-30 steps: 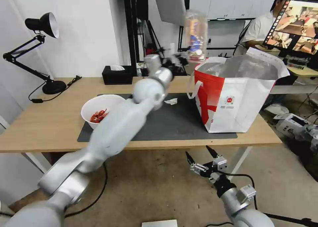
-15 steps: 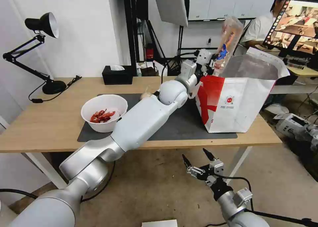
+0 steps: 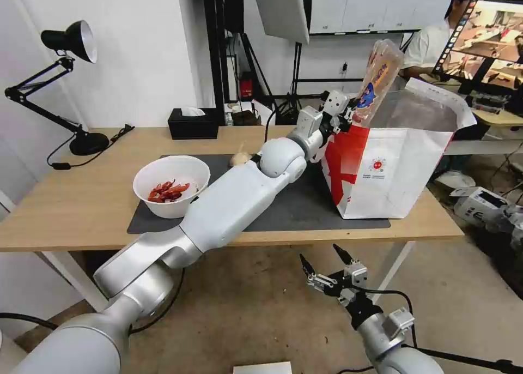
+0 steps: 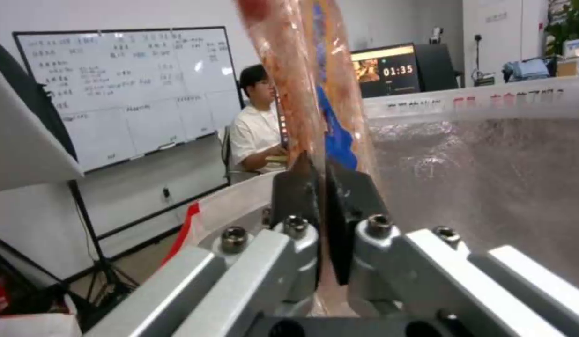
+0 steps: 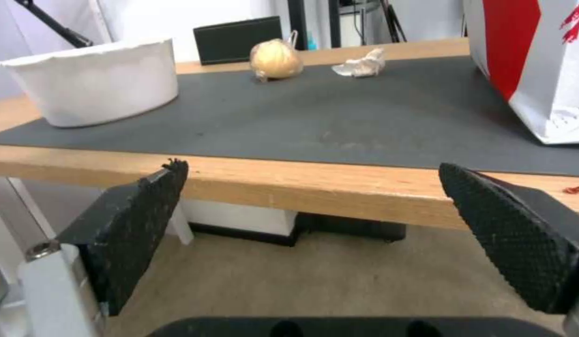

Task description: Pick up the trash from the table and place it into the takeout bag.

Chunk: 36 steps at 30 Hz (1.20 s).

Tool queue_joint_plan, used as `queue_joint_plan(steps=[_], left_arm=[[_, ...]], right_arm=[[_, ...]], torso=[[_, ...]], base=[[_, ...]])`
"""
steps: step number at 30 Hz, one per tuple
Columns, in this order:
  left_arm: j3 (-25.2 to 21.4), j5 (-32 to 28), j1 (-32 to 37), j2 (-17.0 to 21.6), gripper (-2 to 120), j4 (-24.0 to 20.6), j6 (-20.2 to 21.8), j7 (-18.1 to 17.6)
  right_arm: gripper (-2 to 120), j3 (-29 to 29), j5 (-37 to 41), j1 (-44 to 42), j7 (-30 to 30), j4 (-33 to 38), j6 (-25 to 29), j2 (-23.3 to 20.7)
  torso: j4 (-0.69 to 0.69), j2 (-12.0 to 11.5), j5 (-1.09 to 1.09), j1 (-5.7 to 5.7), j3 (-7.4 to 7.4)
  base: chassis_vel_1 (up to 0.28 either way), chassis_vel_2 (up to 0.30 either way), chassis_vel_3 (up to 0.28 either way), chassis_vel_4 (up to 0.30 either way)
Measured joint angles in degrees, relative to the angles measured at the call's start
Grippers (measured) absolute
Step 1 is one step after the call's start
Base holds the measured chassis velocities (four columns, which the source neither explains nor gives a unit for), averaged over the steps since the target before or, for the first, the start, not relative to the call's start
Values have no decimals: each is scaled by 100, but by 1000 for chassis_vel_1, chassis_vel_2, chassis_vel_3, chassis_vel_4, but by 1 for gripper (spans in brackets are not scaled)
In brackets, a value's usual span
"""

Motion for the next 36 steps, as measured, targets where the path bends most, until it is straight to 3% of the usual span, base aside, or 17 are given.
queue_joint_plan(steps=[8, 15, 17, 18, 20, 23, 26, 27, 36], left_arm=[[71, -188, -2, 18, 31, -93, 16, -15], [71, -413, 17, 170, 62, -338, 27, -50], [70, -414, 20, 178, 62, -346, 27, -51], [30, -425, 56, 254, 70, -436, 27, -56], [8, -427, 83, 297, 74, -489, 27, -60], [-79, -474, 251, 599, 90, -839, 27, -151], [-157, -503, 380, 793, 97, -1068, 26, -205], [-283, -533, 567, 1044, 99, -1345, 28, -284], [-1058, -519, 1822, 2057, 100, -2496, 39, -422]], right_arm=[[100, 2, 4, 9, 6, -14, -10, 28], [100, 42, -14, -53, 9, 27, -13, 103], [100, 44, -15, -55, 9, 29, -13, 104], [100, 93, -44, -112, 9, 64, -13, 141], [100, 124, -64, -145, 9, 85, -9, 165], [100, 188, -123, -223, 14, 135, 11, 228], [100, 191, -136, -225, 20, 143, 17, 238], [100, 194, -143, -225, 35, 156, 23, 244], [100, 254, -183, -140, 207, 234, 161, 221]], torso=[[-1, 0, 0, 0, 0], [-1, 0, 0, 0, 0], [-1, 0, 0, 0, 0], [0, 0, 0, 0, 0], [-1, 0, 0, 0, 0], [-3, 0, -1, 0, -1], [-1, 0, -1, 0, -1], [0, 0, -2, 0, 0], [1, 0, -4, 0, -1]], base=[[0, 0, 0, 0], [0, 0, 0, 0], [0, 0, 0, 0], [0, 0, 0, 0], [0, 0, 0, 0], [0, 0, 0, 0], [0, 0, 0, 0], [0, 0, 0, 0], [0, 0, 0, 0]])
